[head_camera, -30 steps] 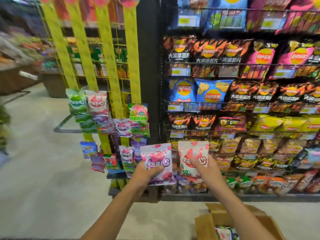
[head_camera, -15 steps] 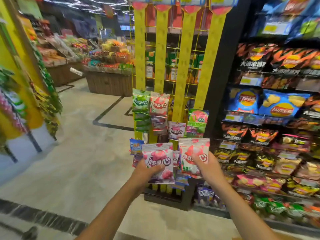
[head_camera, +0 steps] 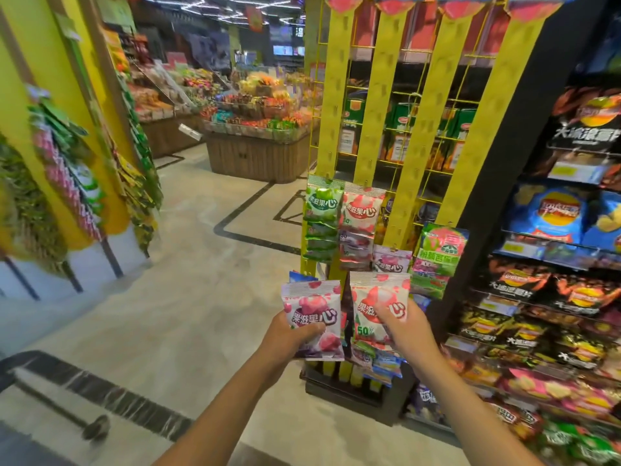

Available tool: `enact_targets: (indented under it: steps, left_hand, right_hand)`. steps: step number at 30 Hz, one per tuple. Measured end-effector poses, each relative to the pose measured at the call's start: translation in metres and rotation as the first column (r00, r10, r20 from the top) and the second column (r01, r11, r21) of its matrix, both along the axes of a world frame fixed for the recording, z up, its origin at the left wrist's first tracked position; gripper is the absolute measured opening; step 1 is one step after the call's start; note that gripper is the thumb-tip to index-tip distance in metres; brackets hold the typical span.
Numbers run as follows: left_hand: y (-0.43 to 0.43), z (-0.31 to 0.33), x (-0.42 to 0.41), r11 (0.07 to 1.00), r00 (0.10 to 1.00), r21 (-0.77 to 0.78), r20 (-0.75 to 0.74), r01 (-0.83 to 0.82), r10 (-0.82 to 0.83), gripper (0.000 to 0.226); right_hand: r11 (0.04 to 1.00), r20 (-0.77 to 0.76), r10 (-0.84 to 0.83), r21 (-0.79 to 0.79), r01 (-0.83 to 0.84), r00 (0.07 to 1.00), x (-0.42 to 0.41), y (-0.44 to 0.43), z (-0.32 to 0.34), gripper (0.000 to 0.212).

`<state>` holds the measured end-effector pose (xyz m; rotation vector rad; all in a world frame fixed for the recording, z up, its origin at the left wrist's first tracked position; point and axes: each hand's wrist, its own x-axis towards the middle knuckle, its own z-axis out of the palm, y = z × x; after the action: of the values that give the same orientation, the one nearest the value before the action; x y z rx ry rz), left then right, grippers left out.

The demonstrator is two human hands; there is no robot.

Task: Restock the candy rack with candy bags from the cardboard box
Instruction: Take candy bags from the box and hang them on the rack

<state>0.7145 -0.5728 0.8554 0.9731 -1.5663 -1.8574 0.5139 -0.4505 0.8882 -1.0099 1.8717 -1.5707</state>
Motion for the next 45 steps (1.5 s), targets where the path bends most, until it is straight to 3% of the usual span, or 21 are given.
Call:
enact_targets:
  steps: [10, 14, 22, 31, 34, 38, 45]
  left_hand:
    - [-0.049, 0.006, -0.044, 0.999, 1.0, -0.031, 0.002, -0.014, 0.015, 0.038]
    - [-0.071, 0.009, -0.069, 0.999, 1.0, -0.042, 0.009, -0.02, 0.02, 0.039]
    - [-0.106, 0.005, -0.098, 1.0, 1.0, -0.029, -0.007, -0.005, 0.005, 0.038]
    - [-0.168, 0.018, -0.113, 0.99, 0.995, -0.107, 0.011, 0.095, -0.094, 0.033]
    - [-0.189, 0.022, -0.112, 0.983, 0.993, -0.137, 0.01, 0.122, -0.122, 0.03]
    - [-0.21, 0.025, -0.114, 0.98, 0.988, -0.13, -0.016, 0.149, -0.152, 0.03]
    - [-0.229, 0.022, -0.123, 0.976, 0.98, -0.093, -0.013, 0.197, -0.199, 0.038]
  right_hand:
    - [0.999, 0.014, 0.054, -0.006, -0.054, 0.998, -0.039, -0.053, -0.002, 0.023]
    - [0.999, 0.011, 0.04, 0.006, -0.04, 0.999, -0.064, -0.074, -0.001, 0.013]
    - [0.999, 0.005, 0.033, 0.007, -0.033, 0.999, -0.091, -0.104, -0.006, 0.028]
    - [0.996, -0.032, -0.086, 0.0, 0.086, 0.996, -0.104, -0.158, 0.024, 0.037]
    - [0.991, -0.027, -0.131, -0.032, 0.13, 0.991, -0.105, -0.183, 0.049, 0.024]
    - [0.978, -0.013, -0.199, -0.069, 0.198, 0.98, -0.113, -0.218, 0.08, 0.029]
    - [0.964, -0.03, -0.236, -0.134, 0.23, 0.971, -0.126, -0.25, 0.12, 0.008]
